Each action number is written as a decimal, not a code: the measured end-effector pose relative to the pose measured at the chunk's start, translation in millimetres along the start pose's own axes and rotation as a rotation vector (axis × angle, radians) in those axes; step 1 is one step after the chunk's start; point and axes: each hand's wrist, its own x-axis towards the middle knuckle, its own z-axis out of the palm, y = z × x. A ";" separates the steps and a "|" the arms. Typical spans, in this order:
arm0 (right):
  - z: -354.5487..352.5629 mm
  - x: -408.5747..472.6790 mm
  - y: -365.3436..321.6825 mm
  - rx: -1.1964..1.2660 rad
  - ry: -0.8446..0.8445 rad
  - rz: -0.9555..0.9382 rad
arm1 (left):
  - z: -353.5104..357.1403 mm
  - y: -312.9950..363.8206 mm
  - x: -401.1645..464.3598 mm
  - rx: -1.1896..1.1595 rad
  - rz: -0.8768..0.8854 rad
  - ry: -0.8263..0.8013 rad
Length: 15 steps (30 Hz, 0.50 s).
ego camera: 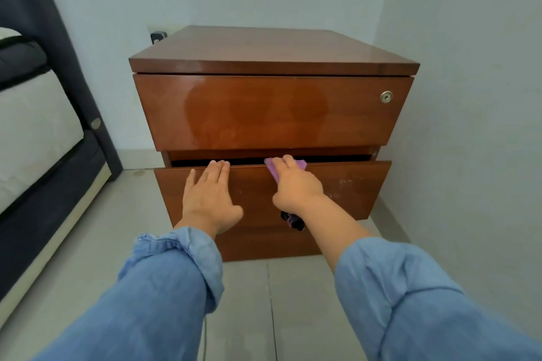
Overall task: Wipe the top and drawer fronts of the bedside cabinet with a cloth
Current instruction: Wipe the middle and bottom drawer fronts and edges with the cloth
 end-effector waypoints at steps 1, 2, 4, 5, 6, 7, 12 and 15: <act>2.8 1.2 -11.3 -0.012 -0.010 -0.013 | -0.4 0.1 0.6 -0.007 0.000 -0.008; 5.6 2.0 -20.1 -0.022 -0.016 -0.019 | -1.8 -0.5 1.3 -0.013 0.003 -0.018; 8.2 2.5 -29.2 -0.034 -0.016 -0.019 | -7.0 -4.2 2.2 0.000 0.020 -0.040; 7.8 2.0 -29.0 -0.032 -0.018 -0.020 | -9.9 -6.8 2.3 0.018 0.027 -0.045; 7.0 1.4 -28.3 -0.026 -0.024 -0.027 | -12.6 -12.7 1.7 0.038 0.021 -0.036; 6.2 1.2 -27.7 -0.020 -0.030 -0.036 | -15.4 -21.4 0.0 0.057 -0.004 -0.015; 7.1 2.1 -27.0 -0.005 -0.011 -0.033 | -18.0 -63.9 -10.4 0.141 -0.116 -0.004; 8.2 1.7 -29.4 -0.022 0.003 -0.006 | -16.6 -71.9 -12.3 0.091 -0.094 -0.012</act>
